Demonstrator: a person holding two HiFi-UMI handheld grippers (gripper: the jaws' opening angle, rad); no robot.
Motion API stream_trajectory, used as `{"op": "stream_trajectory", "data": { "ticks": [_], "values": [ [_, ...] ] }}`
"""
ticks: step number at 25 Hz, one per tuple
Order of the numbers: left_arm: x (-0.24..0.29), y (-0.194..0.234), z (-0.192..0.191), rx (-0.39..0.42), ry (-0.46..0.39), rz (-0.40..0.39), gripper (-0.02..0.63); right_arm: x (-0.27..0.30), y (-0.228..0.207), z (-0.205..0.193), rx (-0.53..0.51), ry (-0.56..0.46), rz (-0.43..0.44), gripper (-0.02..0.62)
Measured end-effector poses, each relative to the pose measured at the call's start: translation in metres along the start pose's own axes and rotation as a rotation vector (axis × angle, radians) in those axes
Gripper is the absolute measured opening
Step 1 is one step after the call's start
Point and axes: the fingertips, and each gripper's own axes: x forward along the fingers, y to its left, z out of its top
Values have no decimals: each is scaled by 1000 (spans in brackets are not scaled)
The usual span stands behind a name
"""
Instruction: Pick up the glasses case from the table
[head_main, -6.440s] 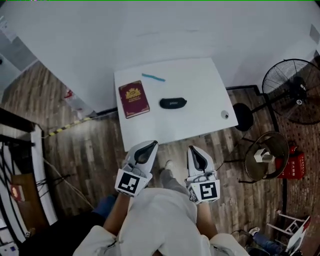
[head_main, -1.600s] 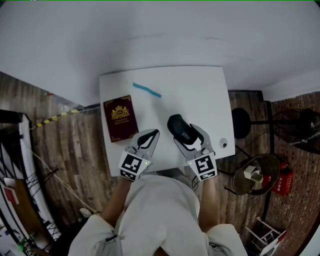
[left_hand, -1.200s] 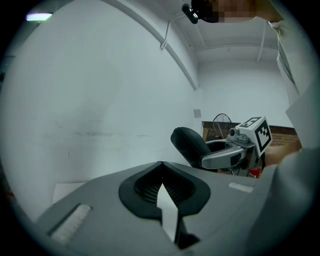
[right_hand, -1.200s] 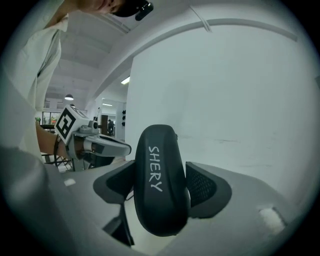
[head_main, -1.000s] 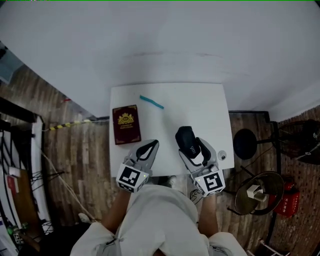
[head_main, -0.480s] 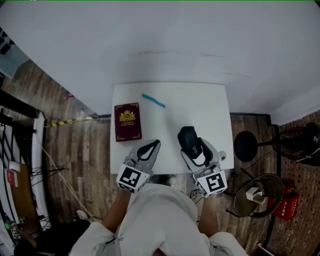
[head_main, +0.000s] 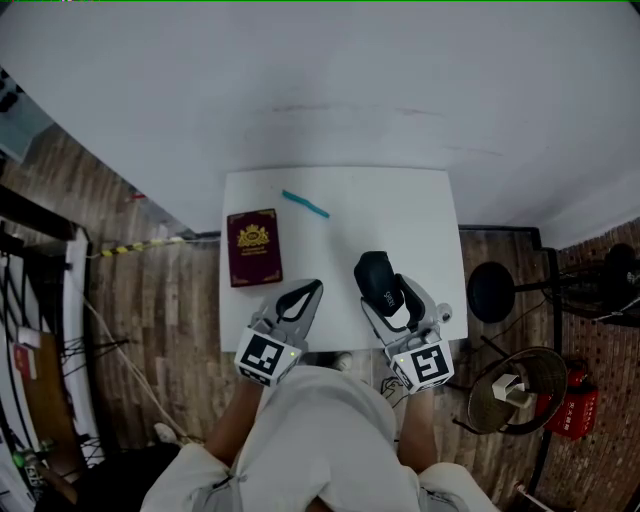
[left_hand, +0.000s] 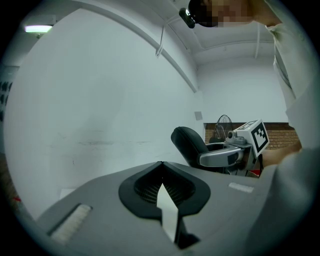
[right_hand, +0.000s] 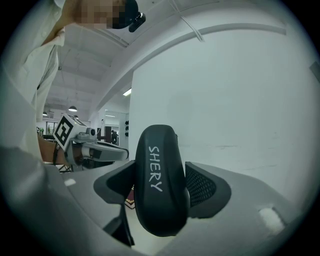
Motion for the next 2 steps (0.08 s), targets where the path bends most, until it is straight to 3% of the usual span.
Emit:
{"op": "stream_trajectory", "data": {
  "ticks": [2],
  "values": [
    [1, 1, 3, 2, -6, -2, 20, 2, 0, 1, -1, -1, 2, 313]
  ]
}}
